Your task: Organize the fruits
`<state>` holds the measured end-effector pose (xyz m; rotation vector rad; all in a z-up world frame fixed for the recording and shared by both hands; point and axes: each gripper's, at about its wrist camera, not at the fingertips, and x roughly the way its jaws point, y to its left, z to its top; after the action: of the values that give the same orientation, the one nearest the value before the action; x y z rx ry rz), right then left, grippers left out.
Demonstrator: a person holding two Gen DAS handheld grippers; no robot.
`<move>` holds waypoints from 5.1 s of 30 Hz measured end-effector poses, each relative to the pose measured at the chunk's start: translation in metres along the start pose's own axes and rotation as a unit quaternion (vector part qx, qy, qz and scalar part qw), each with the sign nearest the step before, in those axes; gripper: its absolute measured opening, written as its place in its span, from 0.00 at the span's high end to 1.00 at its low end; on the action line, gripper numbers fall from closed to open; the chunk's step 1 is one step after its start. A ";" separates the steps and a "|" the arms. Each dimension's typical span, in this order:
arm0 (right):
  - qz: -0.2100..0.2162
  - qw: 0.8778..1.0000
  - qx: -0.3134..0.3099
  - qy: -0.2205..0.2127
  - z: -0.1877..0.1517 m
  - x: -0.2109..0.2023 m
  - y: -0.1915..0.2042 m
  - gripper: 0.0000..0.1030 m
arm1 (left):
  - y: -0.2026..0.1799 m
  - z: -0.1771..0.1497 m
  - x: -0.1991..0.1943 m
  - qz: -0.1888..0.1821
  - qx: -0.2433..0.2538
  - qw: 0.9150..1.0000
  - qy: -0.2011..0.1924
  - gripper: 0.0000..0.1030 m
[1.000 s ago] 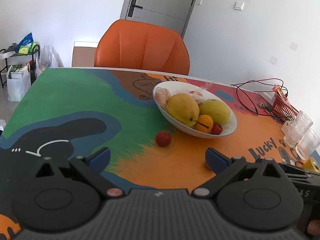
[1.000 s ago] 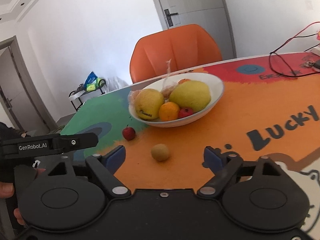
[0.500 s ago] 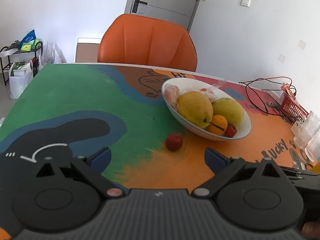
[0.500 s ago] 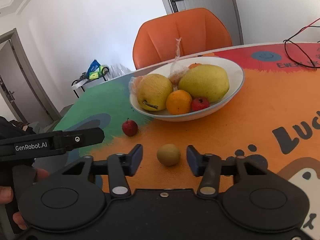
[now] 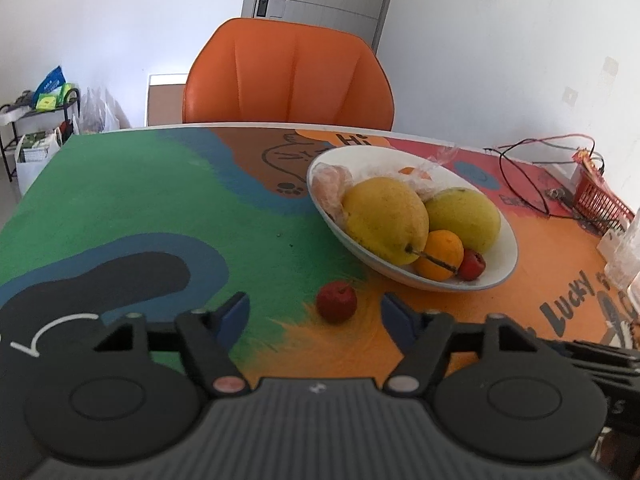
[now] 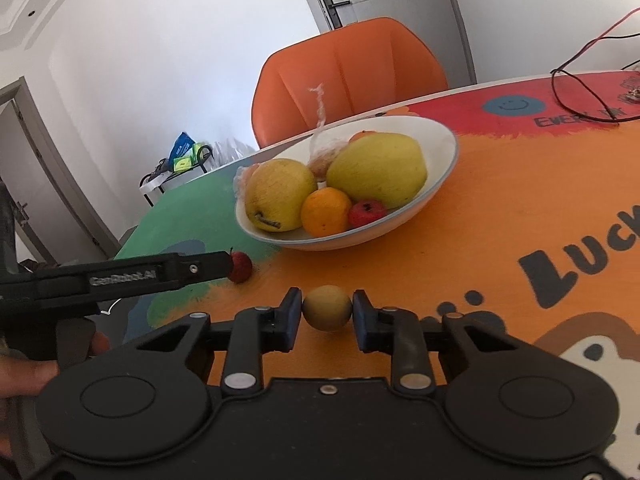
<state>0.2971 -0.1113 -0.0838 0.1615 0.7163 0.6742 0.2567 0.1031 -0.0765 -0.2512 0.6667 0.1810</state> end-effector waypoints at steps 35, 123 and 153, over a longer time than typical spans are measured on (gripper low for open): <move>-0.012 0.998 0.011 -0.056 0.044 -0.014 -0.017 0.75 | -0.005 0.008 -0.006 0.000 0.003 1.000 -0.027 0.78; -0.037 0.993 0.018 -0.108 0.029 -0.078 -0.017 0.15 | -0.040 0.034 -0.055 -0.068 0.013 0.995 -0.066 0.27; -0.053 0.991 0.001 -0.126 0.002 -0.154 0.024 0.00 | -0.024 -0.009 -0.160 -0.066 0.016 0.994 -0.087 0.00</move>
<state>0.2007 -0.1876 0.0115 0.2043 0.4784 0.5399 0.1337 0.0638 0.0213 -0.2451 0.4785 0.0642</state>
